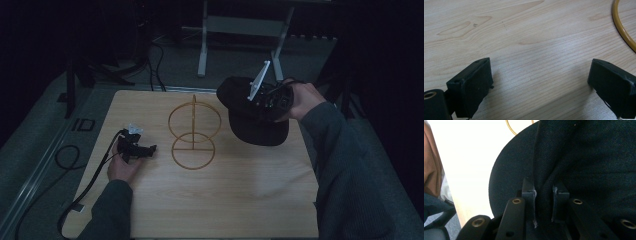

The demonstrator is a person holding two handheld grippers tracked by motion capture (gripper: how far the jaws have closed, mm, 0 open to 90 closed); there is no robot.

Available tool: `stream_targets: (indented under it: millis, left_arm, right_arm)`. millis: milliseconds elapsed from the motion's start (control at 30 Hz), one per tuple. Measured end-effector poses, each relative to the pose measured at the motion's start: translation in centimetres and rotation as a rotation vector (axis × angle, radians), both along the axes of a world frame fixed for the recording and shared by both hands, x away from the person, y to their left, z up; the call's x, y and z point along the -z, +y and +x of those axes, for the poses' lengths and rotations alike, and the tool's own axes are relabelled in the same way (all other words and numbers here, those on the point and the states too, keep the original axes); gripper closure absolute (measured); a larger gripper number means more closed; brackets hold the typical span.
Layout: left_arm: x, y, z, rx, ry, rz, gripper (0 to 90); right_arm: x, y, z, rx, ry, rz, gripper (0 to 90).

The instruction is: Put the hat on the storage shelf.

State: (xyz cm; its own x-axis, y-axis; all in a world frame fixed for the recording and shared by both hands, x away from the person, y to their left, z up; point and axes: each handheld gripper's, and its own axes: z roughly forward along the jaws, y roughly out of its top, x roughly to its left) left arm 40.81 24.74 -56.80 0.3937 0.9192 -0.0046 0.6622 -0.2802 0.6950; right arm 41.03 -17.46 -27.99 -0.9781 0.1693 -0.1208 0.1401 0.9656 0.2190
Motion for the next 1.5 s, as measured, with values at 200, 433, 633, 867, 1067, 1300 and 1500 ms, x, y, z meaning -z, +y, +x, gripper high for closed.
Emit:
stream_targets:
  millis: [200, 433, 633, 867, 1067, 1300, 1500]
  left_arm:
    - [0.0, 0.0, 0.0, 0.0, 0.0, 0.0, 5.2]
    - [0.0, 0.0, 0.0, 0.0, 0.0, 0.0, 5.3]
    - [0.0, 0.0, 0.0, 0.0, 0.0, 0.0, 5.3]
    - [0.0, 0.0, 0.0, 0.0, 0.0, 0.0, 5.3]
    - [0.0, 0.0, 0.0, 0.0, 0.0, 0.0, 5.3]
    - [0.0, 0.0, 0.0, 0.0, 0.0, 0.0, 5.3]
    - [0.0, 0.0, 0.0, 0.0, 0.0, 0.0, 5.3]
  right_arm:
    - [-0.5, 0.8, -0.2, -0.019, -0.008, 0.004, 77.2]
    - [-1.1, 1.7, -0.4, -0.032, -0.018, 0.012, 77.2]
    - [-1.2, 2.3, -0.5, -0.046, -0.017, 0.008, 77.2]
    - [-1.5, 3.0, -0.5, -0.056, -0.022, 0.013, 77.2]
    - [-1.8, 3.8, -0.6, -0.073, -0.032, 0.014, 77.1]
    - [-2.3, 4.3, -0.7, -0.089, -0.045, 0.02, 77.0]
    - [-2.3, 4.6, -0.8, -0.089, -0.044, 0.019, 77.0]
